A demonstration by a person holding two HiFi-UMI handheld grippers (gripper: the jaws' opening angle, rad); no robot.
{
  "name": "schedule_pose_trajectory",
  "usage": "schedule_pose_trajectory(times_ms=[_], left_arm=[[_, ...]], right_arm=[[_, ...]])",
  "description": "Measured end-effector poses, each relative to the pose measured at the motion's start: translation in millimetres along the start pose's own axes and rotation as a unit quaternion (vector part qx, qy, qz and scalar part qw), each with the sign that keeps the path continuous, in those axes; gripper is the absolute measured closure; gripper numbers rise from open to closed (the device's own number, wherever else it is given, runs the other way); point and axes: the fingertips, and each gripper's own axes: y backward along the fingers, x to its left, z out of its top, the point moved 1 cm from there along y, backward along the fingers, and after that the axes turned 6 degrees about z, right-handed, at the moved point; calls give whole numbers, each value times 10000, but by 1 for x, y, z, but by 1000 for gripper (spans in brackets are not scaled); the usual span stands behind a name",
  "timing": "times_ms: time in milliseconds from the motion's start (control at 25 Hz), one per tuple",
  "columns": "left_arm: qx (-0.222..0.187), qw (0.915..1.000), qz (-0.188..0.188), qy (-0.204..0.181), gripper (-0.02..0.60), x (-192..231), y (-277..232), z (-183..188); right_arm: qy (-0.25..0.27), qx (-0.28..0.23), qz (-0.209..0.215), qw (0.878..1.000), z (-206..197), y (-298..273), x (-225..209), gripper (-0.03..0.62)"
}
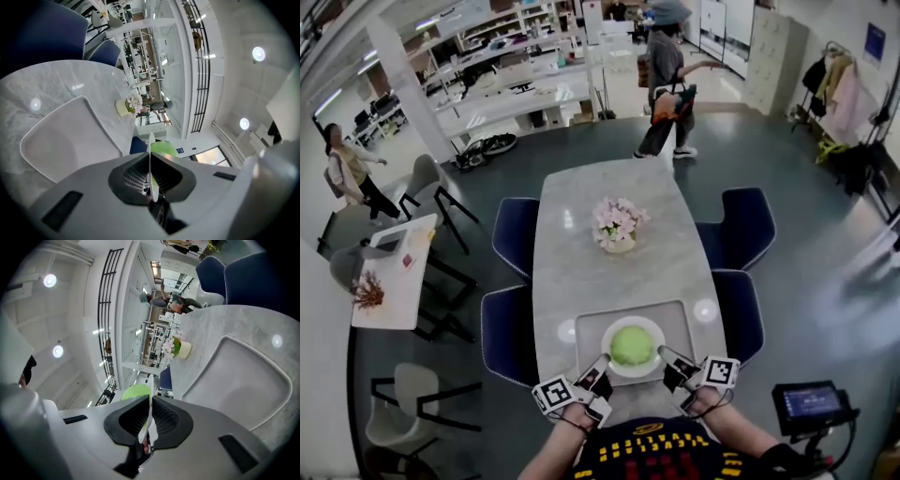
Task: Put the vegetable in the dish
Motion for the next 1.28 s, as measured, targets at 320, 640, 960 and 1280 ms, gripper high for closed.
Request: schedule_pose_trajectory(times_ms=[320,640,960,1280], left_arm=[[312,9987,338,-210,569,23,-7,3],[526,9971,504,-239,569,49,-15,7],[662,9977,-55,-130,569,55,-38,7],[839,9964,-22,-98,569,79,-55,8]], right_arm=[[-9,-118,-140,9998,-2,1,-17,576],[-109,-172,-150,9997,-10,-5,-44,576],[0,-161,-96,9998,-6,-11,-66,576],[-24,-143,-169,9998,-6,-16,-92,576]])
